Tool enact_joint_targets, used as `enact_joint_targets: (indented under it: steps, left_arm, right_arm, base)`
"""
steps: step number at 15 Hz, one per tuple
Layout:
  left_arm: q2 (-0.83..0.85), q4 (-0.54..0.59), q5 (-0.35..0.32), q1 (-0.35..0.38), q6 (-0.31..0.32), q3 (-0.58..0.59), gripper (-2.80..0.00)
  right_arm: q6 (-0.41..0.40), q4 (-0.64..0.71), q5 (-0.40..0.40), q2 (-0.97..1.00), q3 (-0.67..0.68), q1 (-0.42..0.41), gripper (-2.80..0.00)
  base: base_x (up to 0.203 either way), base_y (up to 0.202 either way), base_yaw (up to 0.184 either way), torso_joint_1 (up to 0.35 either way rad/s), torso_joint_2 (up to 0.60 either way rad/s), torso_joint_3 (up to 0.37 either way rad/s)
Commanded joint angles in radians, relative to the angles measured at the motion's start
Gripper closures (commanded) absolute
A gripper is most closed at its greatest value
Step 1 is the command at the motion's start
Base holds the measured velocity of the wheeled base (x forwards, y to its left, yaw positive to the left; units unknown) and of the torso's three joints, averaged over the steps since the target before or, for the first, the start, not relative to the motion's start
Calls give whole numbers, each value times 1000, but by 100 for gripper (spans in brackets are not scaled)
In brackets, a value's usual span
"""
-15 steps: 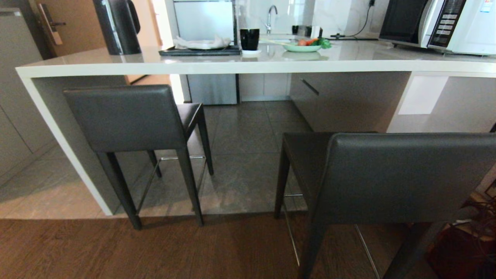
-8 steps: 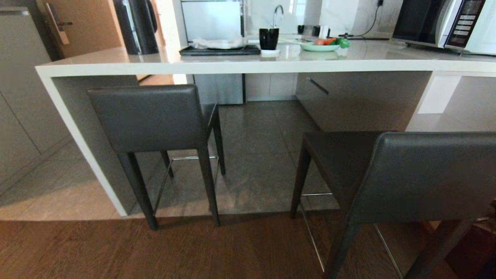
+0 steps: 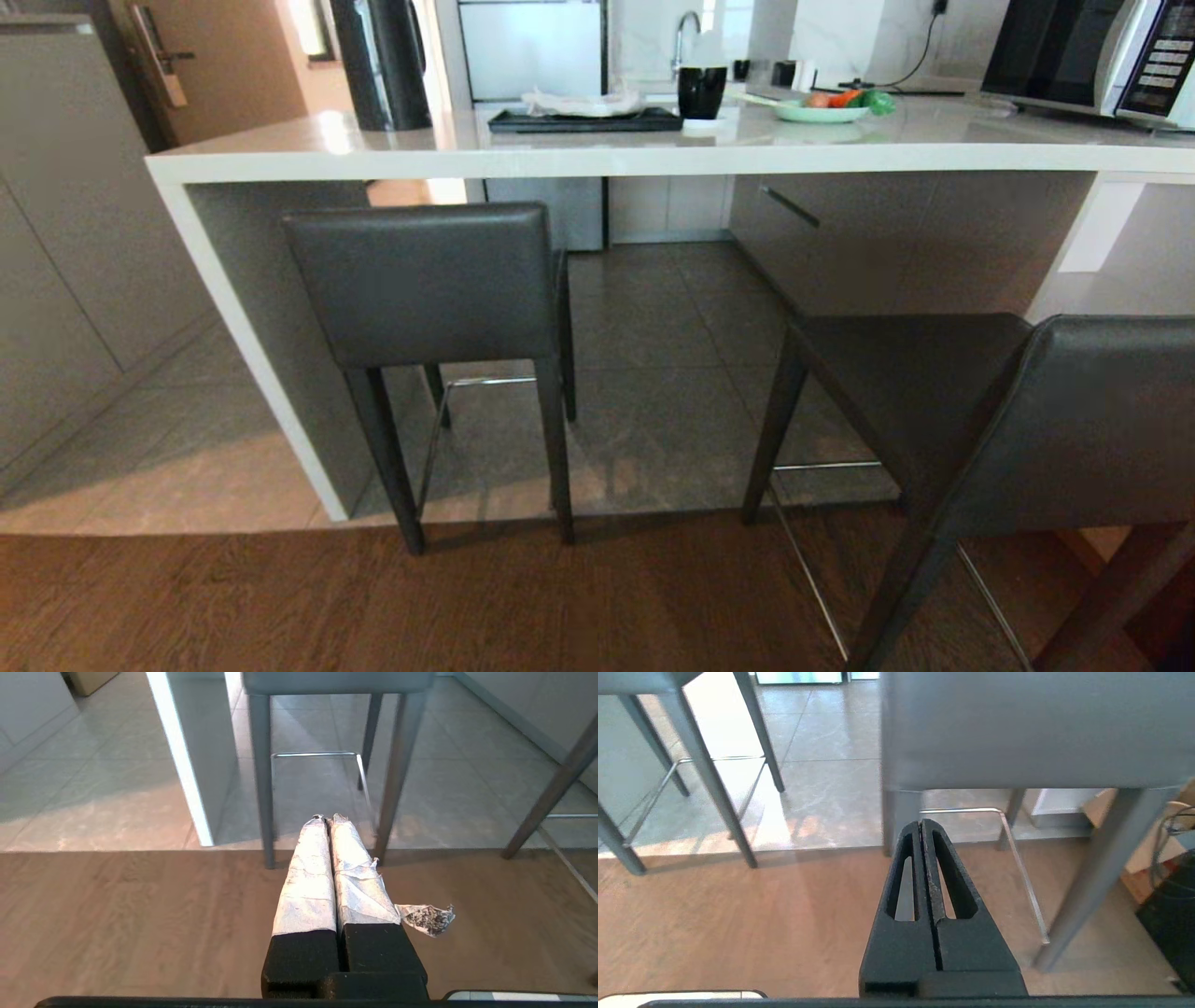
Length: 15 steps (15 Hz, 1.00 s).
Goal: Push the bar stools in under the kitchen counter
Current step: Pull the gray chair out from under the dining table
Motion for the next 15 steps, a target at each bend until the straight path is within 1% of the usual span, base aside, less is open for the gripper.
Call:
enact_joint_targets:
  steps: [1, 15]
  left_arm:
    - [1, -1, 0, 0, -1, 0, 0]
    - [1, -1, 0, 0, -1, 0, 0]
  right_arm:
    - [0, -1, 0, 1, 0, 0, 0]
    - [0, -1, 0, 1, 0, 0, 0]
  base:
    - [0, 197, -2, 2, 3, 2]
    - [0, 197, -1, 2, 3, 2]
